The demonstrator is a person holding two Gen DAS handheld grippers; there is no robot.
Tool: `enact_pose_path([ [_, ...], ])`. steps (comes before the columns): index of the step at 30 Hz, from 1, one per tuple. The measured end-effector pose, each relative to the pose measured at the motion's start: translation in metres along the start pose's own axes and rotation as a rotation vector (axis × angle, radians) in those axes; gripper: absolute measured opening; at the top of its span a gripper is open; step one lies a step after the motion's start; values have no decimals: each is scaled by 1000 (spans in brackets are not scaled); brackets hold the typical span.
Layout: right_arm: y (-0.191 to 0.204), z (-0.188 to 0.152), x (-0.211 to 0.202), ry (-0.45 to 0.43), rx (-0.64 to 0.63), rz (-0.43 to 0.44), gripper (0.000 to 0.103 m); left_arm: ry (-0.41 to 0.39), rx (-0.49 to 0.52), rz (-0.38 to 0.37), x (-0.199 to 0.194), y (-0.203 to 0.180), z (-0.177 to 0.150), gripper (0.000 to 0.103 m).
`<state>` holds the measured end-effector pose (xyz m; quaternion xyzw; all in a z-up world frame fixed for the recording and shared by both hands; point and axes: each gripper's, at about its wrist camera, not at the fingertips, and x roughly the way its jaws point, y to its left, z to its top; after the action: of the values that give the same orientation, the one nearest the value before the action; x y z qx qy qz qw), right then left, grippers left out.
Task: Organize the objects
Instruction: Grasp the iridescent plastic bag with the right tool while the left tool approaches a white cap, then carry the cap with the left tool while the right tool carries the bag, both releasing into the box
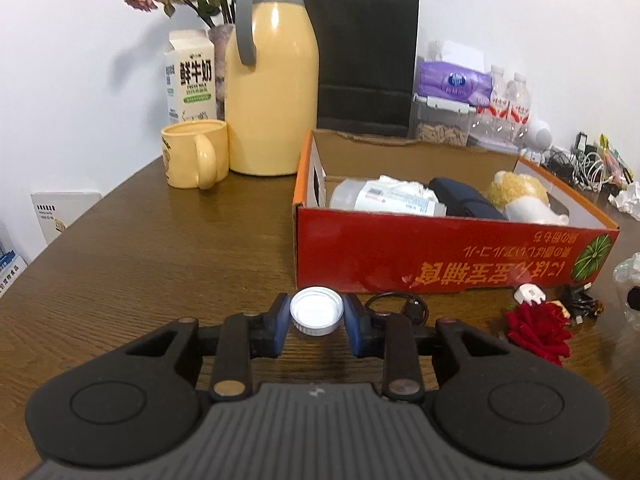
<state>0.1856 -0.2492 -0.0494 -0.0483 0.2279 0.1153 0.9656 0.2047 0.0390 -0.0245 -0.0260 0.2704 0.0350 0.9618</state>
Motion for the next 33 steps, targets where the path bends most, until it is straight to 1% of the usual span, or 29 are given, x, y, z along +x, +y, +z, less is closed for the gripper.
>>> enact_pose_path([
  [2,0,1,-2,-11,-1,1,40,-9,0,-2,-5,-2,0,29],
  [7,2,11,-10,-48,-4,13,40,-51,-2,-40,-20,-7,10,29],
  [12,10,36,-14,-100,-30,42,40,-122,27,-81,-32,-21,32,29],
  [15,16,56,-10,-127,-48,62,40,-170,40,-98,-36,-32,49,29],
  [17,20,70,-5,-140,-58,72,40,-188,42,-113,-34,-38,60,29],
  [24,35,111,32,-150,-54,99,40,-211,54,-144,-14,-61,86,29],
  [30,50,132,81,-99,-35,108,40,-179,25,-141,20,-70,102,29],
  [33,55,138,104,-80,-29,100,40,-159,9,-121,41,-72,110,29],
])
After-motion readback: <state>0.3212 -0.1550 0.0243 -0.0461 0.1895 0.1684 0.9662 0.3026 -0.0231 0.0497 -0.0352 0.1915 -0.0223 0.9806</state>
